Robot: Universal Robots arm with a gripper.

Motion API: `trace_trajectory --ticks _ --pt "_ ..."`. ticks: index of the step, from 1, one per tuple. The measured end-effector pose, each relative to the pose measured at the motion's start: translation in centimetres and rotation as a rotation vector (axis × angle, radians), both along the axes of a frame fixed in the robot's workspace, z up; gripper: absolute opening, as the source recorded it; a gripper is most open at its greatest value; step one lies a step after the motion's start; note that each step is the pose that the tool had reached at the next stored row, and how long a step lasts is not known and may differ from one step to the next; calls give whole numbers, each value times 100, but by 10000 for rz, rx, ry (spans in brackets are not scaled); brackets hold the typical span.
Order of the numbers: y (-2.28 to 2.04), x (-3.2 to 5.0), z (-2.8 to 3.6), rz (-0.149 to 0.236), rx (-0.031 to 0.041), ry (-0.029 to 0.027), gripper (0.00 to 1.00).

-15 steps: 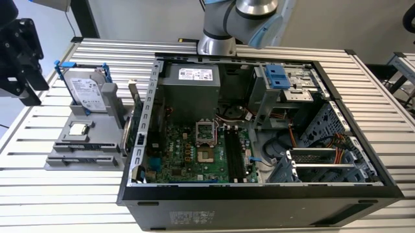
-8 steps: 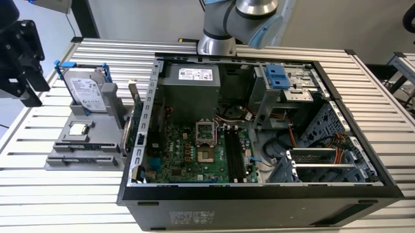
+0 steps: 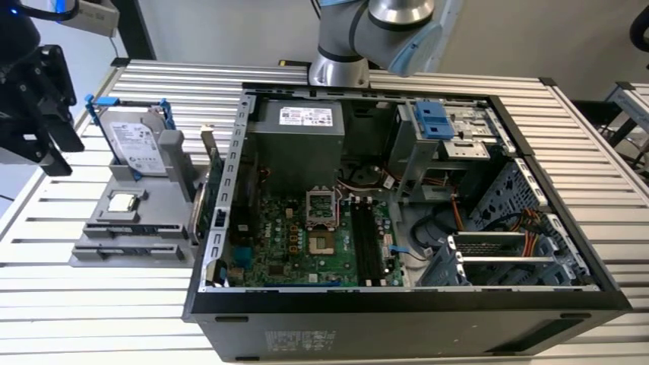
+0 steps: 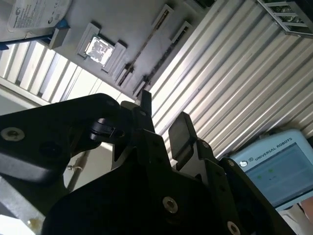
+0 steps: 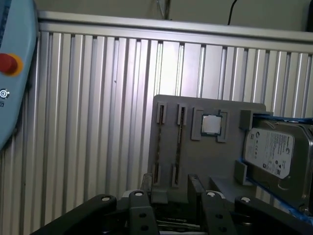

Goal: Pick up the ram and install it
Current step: 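Pick up the ram and move it above insertion slot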

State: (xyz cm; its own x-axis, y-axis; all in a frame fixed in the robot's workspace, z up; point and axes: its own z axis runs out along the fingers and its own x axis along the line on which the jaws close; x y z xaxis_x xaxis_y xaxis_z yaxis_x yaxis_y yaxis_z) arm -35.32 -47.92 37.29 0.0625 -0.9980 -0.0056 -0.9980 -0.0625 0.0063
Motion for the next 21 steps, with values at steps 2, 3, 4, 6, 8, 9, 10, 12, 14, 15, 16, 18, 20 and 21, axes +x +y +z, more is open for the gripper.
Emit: trace_trajectory --ticks 2,3,4,6,8,9,10,12,14,15,16,18,20,21 --pt "0 0 -8 -2 -4 1 100" --pt "0 0 -11 -3 -5 2 100" --pt "0 0 -14 -3 -4 1 100" --pt "0 0 -20 -5 -4 0 100" --pt "0 0 -32 -7 -5 0 100" --pt "0 0 -39 -9 -8 0 100" --pt "0 0 -46 -11 -10 0 100" --pt "0 0 -60 -13 -15 1 100" --pt "0 0 -65 -14 -16 2 100" --pt "0 0 -65 -14 -17 2 100" --pt "0 0 -66 -14 -17 2 100" --pt "0 0 -68 -14 -16 0 100" --pt "0 0 -78 -14 -13 -3 100" --pt "0 0 -85 -14 -14 -2 100"
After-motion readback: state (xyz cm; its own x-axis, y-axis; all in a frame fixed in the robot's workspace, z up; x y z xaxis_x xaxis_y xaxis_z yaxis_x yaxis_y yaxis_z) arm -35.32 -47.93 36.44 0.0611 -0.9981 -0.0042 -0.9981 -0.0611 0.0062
